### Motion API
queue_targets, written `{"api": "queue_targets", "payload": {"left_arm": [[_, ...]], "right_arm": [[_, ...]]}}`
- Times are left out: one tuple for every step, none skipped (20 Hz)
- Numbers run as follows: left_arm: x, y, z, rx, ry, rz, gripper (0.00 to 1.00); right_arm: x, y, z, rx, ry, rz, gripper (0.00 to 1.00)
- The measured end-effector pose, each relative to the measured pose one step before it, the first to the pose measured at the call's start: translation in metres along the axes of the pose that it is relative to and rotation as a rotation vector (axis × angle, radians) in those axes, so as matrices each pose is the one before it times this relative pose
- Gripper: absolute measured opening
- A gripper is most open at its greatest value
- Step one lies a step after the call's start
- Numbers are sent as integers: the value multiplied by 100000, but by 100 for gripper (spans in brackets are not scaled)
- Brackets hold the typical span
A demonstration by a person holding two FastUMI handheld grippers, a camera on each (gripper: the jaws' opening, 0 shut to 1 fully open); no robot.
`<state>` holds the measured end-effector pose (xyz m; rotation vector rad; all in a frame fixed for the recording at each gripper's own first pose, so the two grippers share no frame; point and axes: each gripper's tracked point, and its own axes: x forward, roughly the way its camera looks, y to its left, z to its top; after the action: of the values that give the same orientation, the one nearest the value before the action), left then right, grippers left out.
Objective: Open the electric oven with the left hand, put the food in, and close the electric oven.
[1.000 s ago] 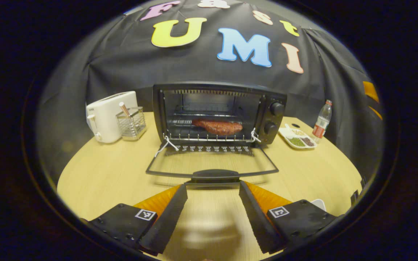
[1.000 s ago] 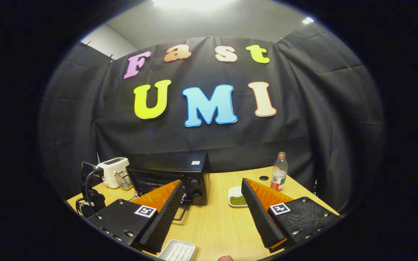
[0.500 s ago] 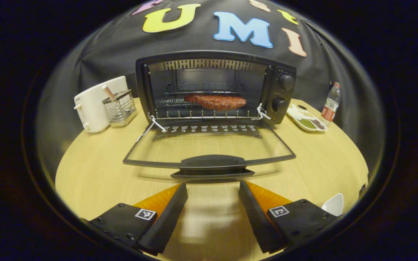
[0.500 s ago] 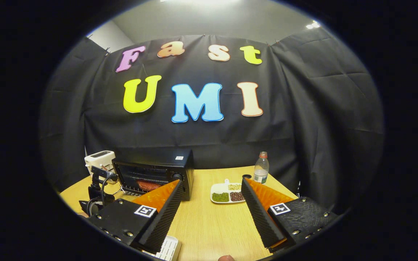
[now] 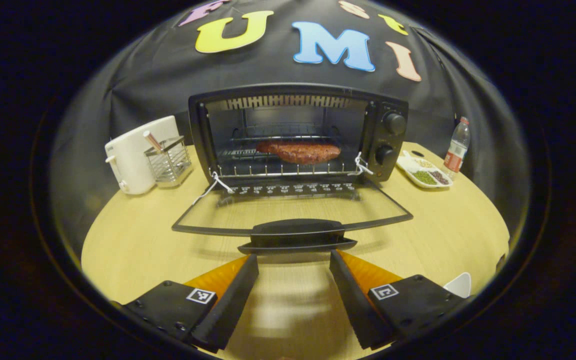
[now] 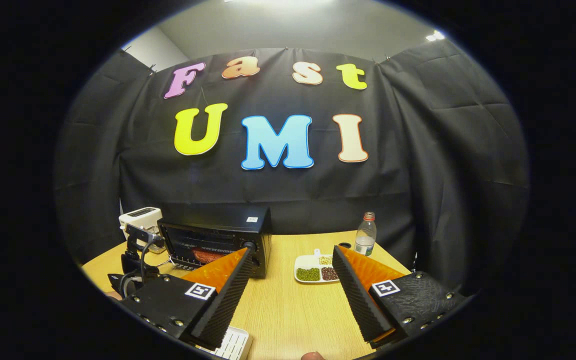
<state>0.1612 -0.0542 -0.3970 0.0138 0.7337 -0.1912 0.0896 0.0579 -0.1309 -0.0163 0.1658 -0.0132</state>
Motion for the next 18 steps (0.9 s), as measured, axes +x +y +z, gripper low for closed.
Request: {"api": "queue_targets", "payload": {"left_arm": [[-387, 63, 913, -564, -1683, -113, 97], [-403, 66, 749, -785, -1408, -41, 98], [-233, 27, 785, -742, -1244, -96, 99], [-261, -31, 632, -437, -1551, -21, 100], [-145, -18, 674, 161, -1339, 50, 97], [-78, 45, 492, 835, -1192, 248, 97], [5, 52, 641, 1292, -1212, 217, 97], [-20, -35, 609, 1393, -1376, 205, 97], [-4, 28, 692, 1092, -1553, 137, 97], [3, 104, 769, 562, -1803, 83, 97], [145, 1, 903, 51, -1856, 72, 97], [121, 69, 854, 85, -1705, 39, 100], [285, 100, 1033, 209, -1857, 15, 97], [256, 98, 1027, 273, -2052, -29, 98], [431, 137, 933, -44, -1829, 95, 99], [436, 101, 897, -198, -1885, -186, 100], [399, 92, 800, 54, -1662, -307, 100], [359, 142, 779, 376, -1791, 66, 100]], "right_arm": [[95, 283, -116, -58, 217, 788, 98], [12, 312, -44, 85, 101, 696, 98], [241, 260, -97, 150, 98, 672, 98], [176, 231, -55, 306, 171, 646, 98], [273, 226, -93, 376, 147, 680, 98], [-94, 127, -8, 172, 106, 465, 98], [-59, 40, 8, -74, -55, 114, 98], [-80, -180, 18, -119, 26, 111, 98], [204, -27, 8, -60, 54, -29, 98], [100, -65, 37, 73, 5, -126, 98], [212, -85, -36, 152, 245, -356, 98], [71, -57, -37, 400, 303, -252, 98], [20, -41, -40, 400, 241, -413, 98], [19, -126, -10, 324, 138, -525, 98], [193, -103, 35, 282, 23, -529, 98], [4, -113, 90, 251, -140, -468, 98], [250, 25, 214, 124, -395, -369, 98], [-15, -215, 116, 11, -321, -355, 98]]}}
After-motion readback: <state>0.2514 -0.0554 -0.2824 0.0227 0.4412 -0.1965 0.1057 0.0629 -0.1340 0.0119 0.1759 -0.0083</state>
